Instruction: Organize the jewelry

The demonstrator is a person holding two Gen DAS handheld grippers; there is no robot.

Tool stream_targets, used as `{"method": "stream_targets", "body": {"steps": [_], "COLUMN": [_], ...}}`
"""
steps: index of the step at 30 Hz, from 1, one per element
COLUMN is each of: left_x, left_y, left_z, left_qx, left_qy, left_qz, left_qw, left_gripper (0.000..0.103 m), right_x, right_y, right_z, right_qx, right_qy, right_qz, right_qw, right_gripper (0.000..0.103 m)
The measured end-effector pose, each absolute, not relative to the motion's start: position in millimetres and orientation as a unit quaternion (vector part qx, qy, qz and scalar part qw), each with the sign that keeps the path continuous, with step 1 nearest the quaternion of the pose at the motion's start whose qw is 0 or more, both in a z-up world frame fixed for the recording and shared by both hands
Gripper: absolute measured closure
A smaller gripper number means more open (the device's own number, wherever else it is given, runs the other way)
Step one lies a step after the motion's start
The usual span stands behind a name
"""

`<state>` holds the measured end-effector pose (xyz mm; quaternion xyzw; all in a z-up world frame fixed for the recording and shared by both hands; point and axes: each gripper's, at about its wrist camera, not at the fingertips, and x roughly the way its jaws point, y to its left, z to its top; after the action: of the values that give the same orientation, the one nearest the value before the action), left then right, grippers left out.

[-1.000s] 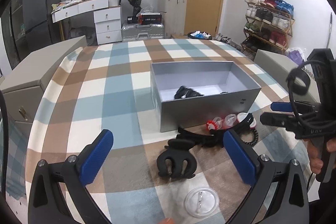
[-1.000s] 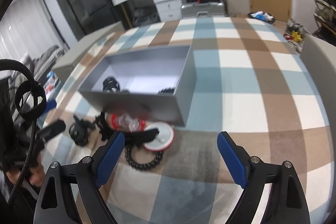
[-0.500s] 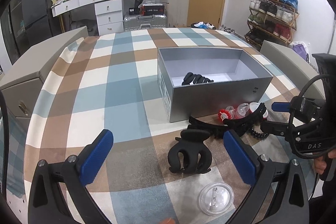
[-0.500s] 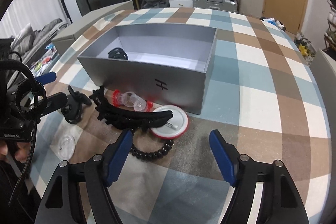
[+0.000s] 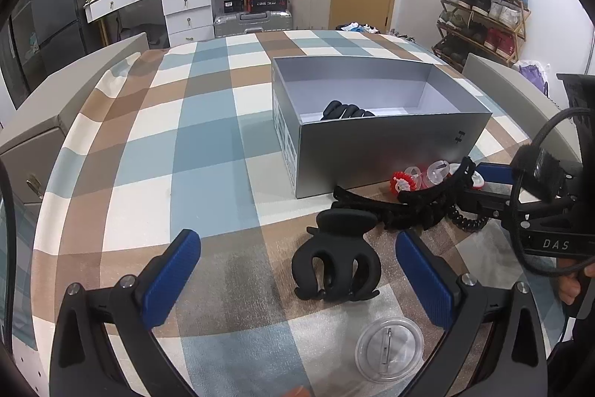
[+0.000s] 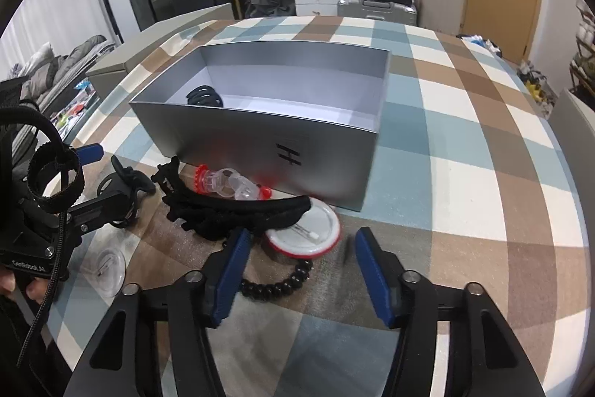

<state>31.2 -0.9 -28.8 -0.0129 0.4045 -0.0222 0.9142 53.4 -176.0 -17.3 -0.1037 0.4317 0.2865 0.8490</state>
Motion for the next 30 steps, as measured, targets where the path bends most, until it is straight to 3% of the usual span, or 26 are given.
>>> {"method": "stream_targets", "body": {"steps": [2,6,13,18,27,30], "left_x": [31.3,31.1,31.1,31.2,31.8,31.4], "left_y": [-0.9,-0.8,-1.2,-1.5,-1.5,-2.1], "left_z": [-28.9,-28.5,-28.4,-28.8,-30.1,-29.8], "left_qx": [-0.013,-0.014,-0.013,-0.012,-0.014,-0.013], "left_qy": [0.406,0.406,0.407,0.407,0.410,0.410], "left_qz": [-0.021,-0.022,-0.022,-0.023,-0.024,-0.024], "left_qw": [0.914,0.914,0.913,0.913,0.912,0.912], "left_gripper": [0.001,0.001,0.001,0.001,0.001,0.001], "right_x": [53.2,52.2,57.8,56.2,59.3,58.6], "right_y": [-173.4,-173.9,-181.4,-178.6,-175.7,-175.6], "right_z": [-17.5,-17.4,-16.9,-16.6,-17.3,-17.0], "right_qx": [-0.113,-0.129,-0.088,-0.089,-0.078,-0.080], "right_qy": [0.427,0.425,0.436,0.434,0.425,0.423], "right_qz": [0.282,0.284,0.306,0.309,0.303,0.309], "right_qw": [0.852,0.850,0.842,0.841,0.849,0.848], "right_gripper": [0.062,0.072,0.067,0.056,0.055,0.063]}}
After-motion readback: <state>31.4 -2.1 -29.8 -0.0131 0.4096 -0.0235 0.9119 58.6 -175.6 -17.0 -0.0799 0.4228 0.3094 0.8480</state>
